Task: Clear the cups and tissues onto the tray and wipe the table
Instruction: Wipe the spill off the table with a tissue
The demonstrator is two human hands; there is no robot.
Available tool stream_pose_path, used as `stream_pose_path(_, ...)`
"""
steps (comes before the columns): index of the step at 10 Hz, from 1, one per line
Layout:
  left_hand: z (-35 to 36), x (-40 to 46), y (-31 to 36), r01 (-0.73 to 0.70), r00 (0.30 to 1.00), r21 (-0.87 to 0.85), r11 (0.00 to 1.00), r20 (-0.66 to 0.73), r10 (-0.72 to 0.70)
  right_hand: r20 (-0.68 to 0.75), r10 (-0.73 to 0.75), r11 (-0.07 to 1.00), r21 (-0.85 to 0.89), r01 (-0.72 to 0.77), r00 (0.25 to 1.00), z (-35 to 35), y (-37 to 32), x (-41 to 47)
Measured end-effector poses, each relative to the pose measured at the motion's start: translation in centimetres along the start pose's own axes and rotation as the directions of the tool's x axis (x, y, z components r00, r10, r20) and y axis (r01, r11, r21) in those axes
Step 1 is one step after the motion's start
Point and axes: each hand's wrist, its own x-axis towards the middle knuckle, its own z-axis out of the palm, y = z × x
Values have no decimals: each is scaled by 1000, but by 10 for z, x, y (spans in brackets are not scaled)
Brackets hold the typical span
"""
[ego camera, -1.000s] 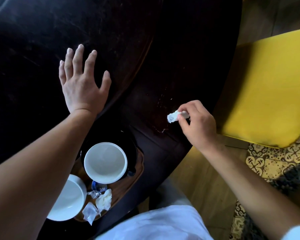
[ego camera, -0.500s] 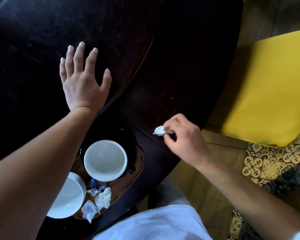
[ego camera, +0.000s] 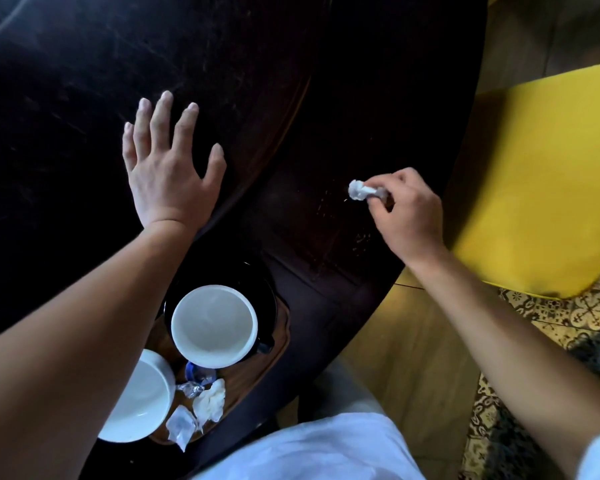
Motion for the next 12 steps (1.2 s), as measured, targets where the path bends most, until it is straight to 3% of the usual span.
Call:
stream_pose_path(1, 0, 1, 0, 0, 1000, 4, 1000, -3, 0, 45, -89, 995, 58, 87, 995, -1, -20, -14)
stream_pose_path(3, 0, 1, 1, 4, 1000, 0, 1000, 1, -4, 267, -323, 946, 119, 302, 908, 22, -49, -79)
stream_pose_path(4, 0, 1, 1, 4, 1000, 1, 1000, 1, -4, 232, -285, 958, 41, 284, 930, 22, -33, -63)
stream_pose_path(5, -1, 1, 1, 0, 1000, 1, 1000, -1, 0, 68, -58, 997, -48, 61, 996, 6, -5, -26)
stream_pose_path(6, -1, 0, 1, -3, 1000, 0, 1000, 1, 3, 37, -12, 1000, -10, 13, 999, -1, -3, -18)
stream_pose_path(7, -2, 0, 2, 3, 1000, 1, 1000, 4, -3, 131, -195, 980, 64, 188, 972, 10, -29, -49)
stream_pose_path(8, -2, 1, 3, 3, 1000, 1, 1000, 5, -3, 224, -283, 959, 96, 267, 933, 21, -36, -73)
stream_pose_path(9, -2, 0, 2, 2, 1000, 3, 1000, 4, -2, 142, -183, 983, 33, 180, 973, 18, -16, -63)
stream_pose_path(10, -2, 0, 2, 2, 1000, 6, 1000, 3, -2, 5, 12, 1000, -17, -11, 1000, 8, 5, -44)
stream_pose_path(11, -2, 0, 2, 3, 1000, 1, 1000, -2, -3, -22, 32, 999, 30, -32, 999, 6, -2, -49)
stream_pose_path(12, -3, 0, 2, 2, 1000, -1, 1000, -3, -2, 86, -109, 991, 85, 101, 990, 14, -21, -74)
